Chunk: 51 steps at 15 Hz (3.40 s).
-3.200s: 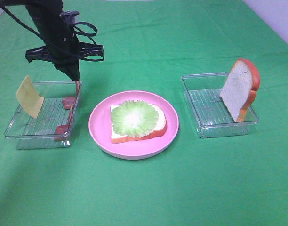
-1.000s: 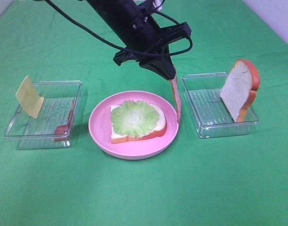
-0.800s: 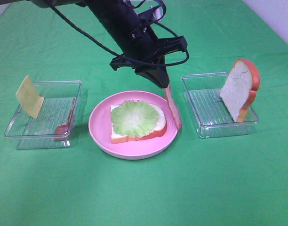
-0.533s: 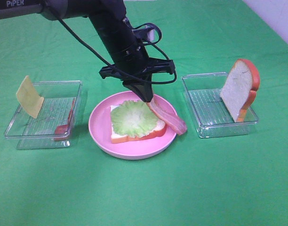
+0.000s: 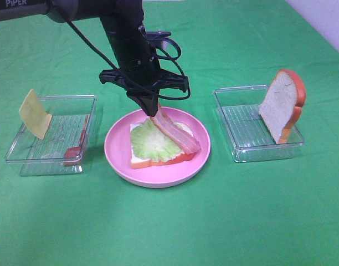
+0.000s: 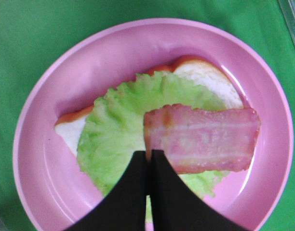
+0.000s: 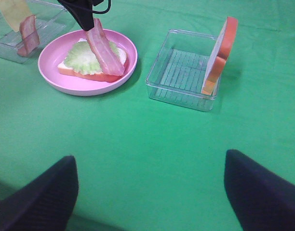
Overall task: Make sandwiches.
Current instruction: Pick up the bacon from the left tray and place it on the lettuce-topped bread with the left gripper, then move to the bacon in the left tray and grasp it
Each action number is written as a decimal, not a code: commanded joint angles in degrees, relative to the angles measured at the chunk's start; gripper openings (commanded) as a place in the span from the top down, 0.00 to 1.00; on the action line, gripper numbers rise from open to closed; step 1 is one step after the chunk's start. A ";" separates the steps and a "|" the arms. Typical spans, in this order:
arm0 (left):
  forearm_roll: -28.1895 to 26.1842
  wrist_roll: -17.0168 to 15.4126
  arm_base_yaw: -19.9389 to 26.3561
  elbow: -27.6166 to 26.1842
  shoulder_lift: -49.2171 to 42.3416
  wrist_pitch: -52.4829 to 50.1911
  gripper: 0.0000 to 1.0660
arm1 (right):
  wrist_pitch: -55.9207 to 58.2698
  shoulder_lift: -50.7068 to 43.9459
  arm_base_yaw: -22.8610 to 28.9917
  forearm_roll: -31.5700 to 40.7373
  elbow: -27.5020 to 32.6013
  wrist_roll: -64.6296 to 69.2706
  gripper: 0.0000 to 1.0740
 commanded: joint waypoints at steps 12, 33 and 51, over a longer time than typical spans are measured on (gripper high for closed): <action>1.72 -0.80 0.00 -0.11 -0.63 0.69 0.39 | -0.06 -1.32 0.17 -0.34 0.17 0.46 0.29; 14.44 -13.87 0.17 10.71 -22.23 8.82 0.32 | -0.06 -1.32 0.17 -0.34 0.17 0.46 0.29; 11.00 -19.42 6.88 22.98 -18.22 6.13 0.32 | -0.06 -1.32 0.17 -0.34 0.17 0.46 0.29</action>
